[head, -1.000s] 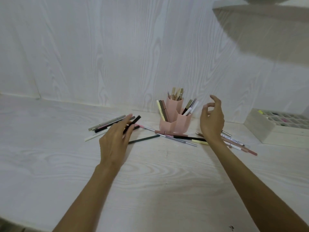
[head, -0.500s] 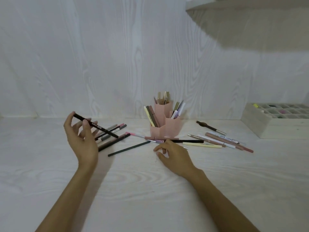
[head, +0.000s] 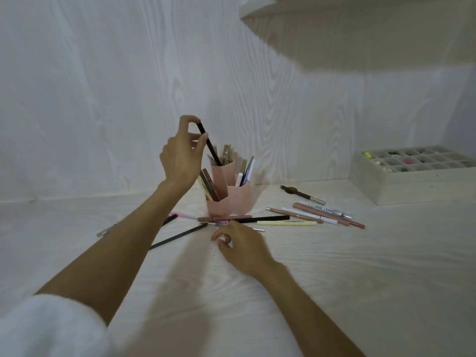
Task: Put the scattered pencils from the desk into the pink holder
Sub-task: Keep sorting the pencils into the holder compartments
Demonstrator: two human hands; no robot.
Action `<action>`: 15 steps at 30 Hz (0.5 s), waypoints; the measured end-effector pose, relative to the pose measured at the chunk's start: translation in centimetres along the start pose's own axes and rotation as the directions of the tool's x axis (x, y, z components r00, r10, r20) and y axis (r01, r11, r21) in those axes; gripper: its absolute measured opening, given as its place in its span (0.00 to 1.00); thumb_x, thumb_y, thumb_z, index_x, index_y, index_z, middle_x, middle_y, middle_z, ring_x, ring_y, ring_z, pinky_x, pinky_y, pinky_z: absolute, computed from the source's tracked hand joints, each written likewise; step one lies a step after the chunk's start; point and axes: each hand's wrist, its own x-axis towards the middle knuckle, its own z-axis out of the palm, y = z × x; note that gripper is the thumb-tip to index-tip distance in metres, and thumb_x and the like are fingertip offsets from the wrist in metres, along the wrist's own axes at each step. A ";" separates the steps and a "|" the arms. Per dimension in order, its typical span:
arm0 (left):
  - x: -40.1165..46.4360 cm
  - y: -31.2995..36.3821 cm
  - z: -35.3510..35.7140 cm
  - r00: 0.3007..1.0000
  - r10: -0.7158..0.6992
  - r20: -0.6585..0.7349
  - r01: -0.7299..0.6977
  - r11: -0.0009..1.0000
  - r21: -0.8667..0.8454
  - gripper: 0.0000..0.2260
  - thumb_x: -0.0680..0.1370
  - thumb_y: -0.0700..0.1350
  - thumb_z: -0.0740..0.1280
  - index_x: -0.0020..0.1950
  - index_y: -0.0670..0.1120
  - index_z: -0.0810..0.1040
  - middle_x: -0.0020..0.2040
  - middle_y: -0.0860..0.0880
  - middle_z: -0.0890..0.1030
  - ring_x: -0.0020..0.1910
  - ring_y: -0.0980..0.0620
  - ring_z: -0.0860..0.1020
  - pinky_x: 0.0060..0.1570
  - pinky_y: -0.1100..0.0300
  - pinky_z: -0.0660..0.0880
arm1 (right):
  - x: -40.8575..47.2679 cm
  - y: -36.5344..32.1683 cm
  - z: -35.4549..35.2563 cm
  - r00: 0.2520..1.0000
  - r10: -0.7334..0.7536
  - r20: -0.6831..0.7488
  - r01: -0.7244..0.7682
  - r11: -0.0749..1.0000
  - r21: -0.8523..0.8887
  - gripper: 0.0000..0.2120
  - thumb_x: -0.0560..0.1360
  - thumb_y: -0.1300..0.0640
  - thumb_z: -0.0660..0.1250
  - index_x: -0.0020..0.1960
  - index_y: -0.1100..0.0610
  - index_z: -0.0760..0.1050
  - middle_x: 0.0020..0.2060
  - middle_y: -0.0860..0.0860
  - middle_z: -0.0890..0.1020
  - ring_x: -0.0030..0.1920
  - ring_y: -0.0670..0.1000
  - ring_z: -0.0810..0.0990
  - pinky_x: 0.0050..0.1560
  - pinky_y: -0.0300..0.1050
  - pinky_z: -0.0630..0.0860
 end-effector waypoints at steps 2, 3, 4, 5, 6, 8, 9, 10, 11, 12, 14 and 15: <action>-0.1 -0.7 1.1 0.996 0.021 0.086 -0.029 0.994 0.102 0.09 0.80 0.51 0.63 0.59 0.50 0.72 0.51 0.51 0.84 0.48 0.49 0.82 0.42 0.58 0.69 | 0.0 0.0 -0.1 1.000 0.000 -0.002 0.000 1.000 0.004 0.09 0.75 0.56 0.63 0.51 0.48 0.79 0.42 0.46 0.75 0.46 0.49 0.77 0.44 0.39 0.68; -0.2 -1.2 1.4 0.992 0.033 0.123 -0.053 0.985 0.161 0.09 0.79 0.51 0.63 0.57 0.50 0.75 0.51 0.51 0.84 0.49 0.49 0.81 0.42 0.58 0.69 | 0.0 -0.1 -0.1 1.000 0.000 -0.004 0.000 1.000 0.005 0.09 0.75 0.56 0.63 0.51 0.47 0.79 0.42 0.46 0.76 0.46 0.49 0.77 0.44 0.39 0.68; -0.2 -1.6 1.8 0.985 0.054 0.163 -0.091 0.969 0.230 0.08 0.79 0.50 0.64 0.56 0.51 0.78 0.52 0.51 0.84 0.52 0.49 0.80 0.42 0.58 0.68 | 0.1 -0.1 -0.1 1.000 0.001 -0.005 -0.001 1.000 0.006 0.09 0.75 0.55 0.63 0.52 0.47 0.79 0.43 0.47 0.76 0.46 0.49 0.77 0.44 0.40 0.68; -0.3 -1.9 2.0 0.975 0.080 0.206 -0.140 0.945 0.296 0.09 0.79 0.49 0.64 0.56 0.50 0.80 0.54 0.51 0.83 0.54 0.49 0.78 0.42 0.57 0.69 | 0.0 -0.1 -0.1 1.000 0.002 -0.006 -0.002 1.000 0.006 0.09 0.75 0.55 0.63 0.52 0.47 0.79 0.43 0.47 0.77 0.46 0.49 0.77 0.45 0.40 0.69; -0.4 -2.2 2.1 0.963 0.108 0.247 -0.192 0.917 0.349 0.09 0.79 0.48 0.64 0.56 0.50 0.82 0.55 0.50 0.83 0.57 0.48 0.76 0.42 0.56 0.69 | 0.1 -0.1 -0.1 1.000 0.002 -0.006 -0.002 1.000 0.007 0.09 0.75 0.55 0.63 0.52 0.47 0.79 0.44 0.48 0.77 0.46 0.49 0.77 0.45 0.41 0.69; -0.5 -2.5 2.2 0.930 0.186 0.316 -0.309 0.862 0.402 0.11 0.80 0.45 0.62 0.58 0.48 0.82 0.59 0.48 0.81 0.61 0.46 0.72 0.46 0.53 0.69 | 0.1 0.0 0.0 1.000 0.002 -0.001 -0.002 1.000 0.008 0.09 0.75 0.56 0.63 0.52 0.47 0.79 0.43 0.47 0.76 0.46 0.49 0.77 0.45 0.41 0.69; -0.5 -2.6 2.3 0.908 0.232 0.349 -0.372 0.829 0.416 0.12 0.80 0.44 0.61 0.59 0.47 0.81 0.61 0.47 0.79 0.64 0.45 0.70 0.50 0.52 0.69 | 0.1 0.0 -0.1 1.000 0.000 0.000 0.000 1.000 0.006 0.09 0.75 0.56 0.63 0.52 0.47 0.79 0.42 0.45 0.74 0.46 0.49 0.77 0.45 0.40 0.69; -0.5 -2.6 2.3 0.886 0.264 0.382 -0.423 0.798 0.428 0.12 0.80 0.43 0.61 0.60 0.47 0.81 0.63 0.47 0.78 0.66 0.44 0.69 0.54 0.50 0.68 | 0.2 0.1 -0.1 1.000 -0.002 -0.002 0.002 1.000 0.005 0.09 0.75 0.56 0.63 0.52 0.47 0.79 0.41 0.44 0.73 0.46 0.49 0.77 0.44 0.40 0.68; -0.5 -2.7 2.3 0.867 0.278 0.414 -0.457 0.775 0.437 0.13 0.80 0.41 0.60 0.61 0.46 0.80 0.65 0.46 0.76 0.67 0.44 0.67 0.57 0.49 0.67 | 0.2 0.1 -0.1 1.000 -0.003 -0.006 0.003 1.000 0.004 0.10 0.75 0.56 0.63 0.52 0.47 0.79 0.40 0.44 0.72 0.46 0.49 0.77 0.43 0.39 0.68; -0.5 -2.8 2.3 0.852 0.280 0.442 -0.479 0.759 0.441 0.14 0.79 0.40 0.60 0.63 0.47 0.79 0.67 0.47 0.74 0.69 0.44 0.66 0.59 0.49 0.66 | 0.2 0.2 -0.1 1.000 -0.005 -0.010 0.005 1.000 0.004 0.10 0.75 0.57 0.63 0.52 0.48 0.79 0.40 0.44 0.72 0.46 0.49 0.77 0.43 0.39 0.67; -0.4 -3.0 2.0 0.835 0.262 0.484 -0.489 0.758 0.432 0.19 0.79 0.38 0.60 0.69 0.47 0.73 0.70 0.48 0.71 0.71 0.45 0.63 0.62 0.50 0.64 | 0.1 0.1 0.0 1.000 -0.015 -0.027 0.015 1.000 0.001 0.10 0.75 0.58 0.63 0.53 0.49 0.79 0.41 0.46 0.75 0.46 0.49 0.78 0.42 0.38 0.67; -0.4 -3.2 1.7 0.833 0.250 0.493 -0.477 0.777 0.412 0.21 0.78 0.38 0.61 0.72 0.48 0.69 0.71 0.48 0.69 0.71 0.45 0.63 0.64 0.50 0.64 | 0.0 0.1 0.0 0.998 -0.018 -0.052 0.018 1.000 -0.002 0.10 0.75 0.58 0.63 0.53 0.49 0.79 0.43 0.47 0.78 0.47 0.49 0.78 0.43 0.36 0.66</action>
